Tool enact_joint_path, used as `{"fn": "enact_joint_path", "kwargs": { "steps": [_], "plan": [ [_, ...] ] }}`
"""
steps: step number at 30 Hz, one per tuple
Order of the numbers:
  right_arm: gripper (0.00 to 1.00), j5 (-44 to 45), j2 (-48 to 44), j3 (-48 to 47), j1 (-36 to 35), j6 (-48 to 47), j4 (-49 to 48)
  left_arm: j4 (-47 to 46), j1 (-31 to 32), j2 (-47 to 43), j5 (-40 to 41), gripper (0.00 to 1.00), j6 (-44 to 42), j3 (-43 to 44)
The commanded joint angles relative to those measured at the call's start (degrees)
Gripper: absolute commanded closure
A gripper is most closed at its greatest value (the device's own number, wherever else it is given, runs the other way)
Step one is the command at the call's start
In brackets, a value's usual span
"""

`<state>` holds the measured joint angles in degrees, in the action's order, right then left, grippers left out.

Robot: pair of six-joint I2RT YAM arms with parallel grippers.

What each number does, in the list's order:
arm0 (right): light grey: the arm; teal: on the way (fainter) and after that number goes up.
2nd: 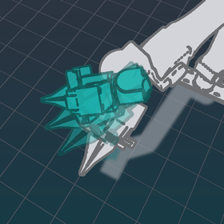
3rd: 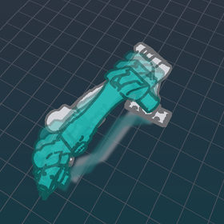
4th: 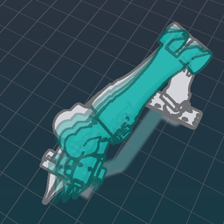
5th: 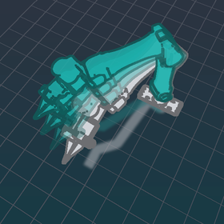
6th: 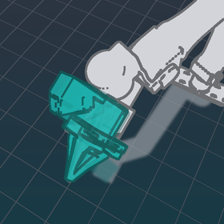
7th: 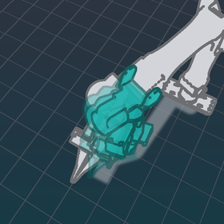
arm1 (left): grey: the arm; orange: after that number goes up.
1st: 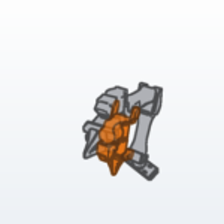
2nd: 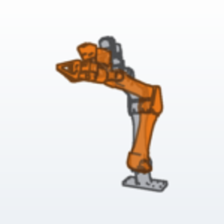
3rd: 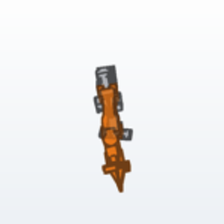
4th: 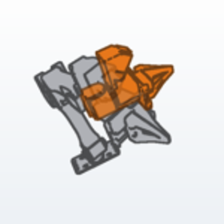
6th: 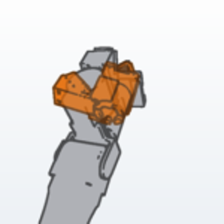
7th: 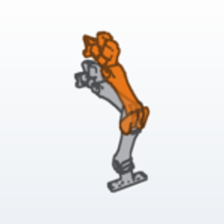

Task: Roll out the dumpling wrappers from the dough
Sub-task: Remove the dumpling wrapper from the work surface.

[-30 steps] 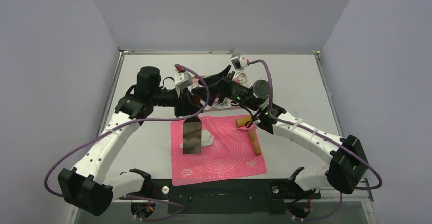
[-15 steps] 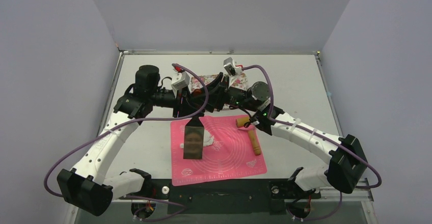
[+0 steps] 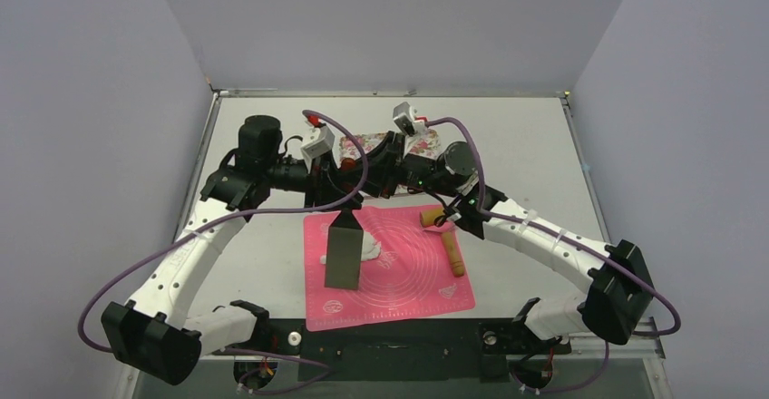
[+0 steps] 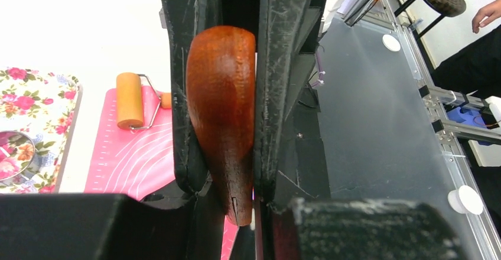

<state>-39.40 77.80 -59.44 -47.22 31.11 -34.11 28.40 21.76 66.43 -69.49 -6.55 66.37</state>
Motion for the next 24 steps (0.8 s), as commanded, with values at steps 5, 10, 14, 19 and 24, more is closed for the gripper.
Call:
{"fn": "enact_joint_path", "kwargs": {
  "steps": [5, 10, 14, 19, 24],
  "plan": [
    [1.00, 12.15, -2.48, -1.12, -1.97, -11.09, 9.89, 9.80, -6.44, -2.34, 7.59, 0.59, -7.30, 5.35],
    [1.00, 21.67, -3.35, 0.94, -1.60, -11.21, 8.45, 22.02, -10.20, -4.41, 20.21, 0.57, -17.83, 9.20],
    [1.00, 23.33, -1.69, -0.43, -1.27, -10.20, 7.61, 25.96, -10.17, -7.55, 28.52, 0.56, -21.10, 8.90],
    [1.00, 23.92, 1.89, -3.79, -1.28, -11.08, 6.64, 25.80, -10.95, -7.17, 45.97, 0.55, -14.49, 6.48],
    [1.00, 23.42, 7.76, -5.36, -1.30, -13.35, 4.82, 23.35, -18.41, -3.62, 47.57, 0.52, -13.80, -0.35]
  ]
}}
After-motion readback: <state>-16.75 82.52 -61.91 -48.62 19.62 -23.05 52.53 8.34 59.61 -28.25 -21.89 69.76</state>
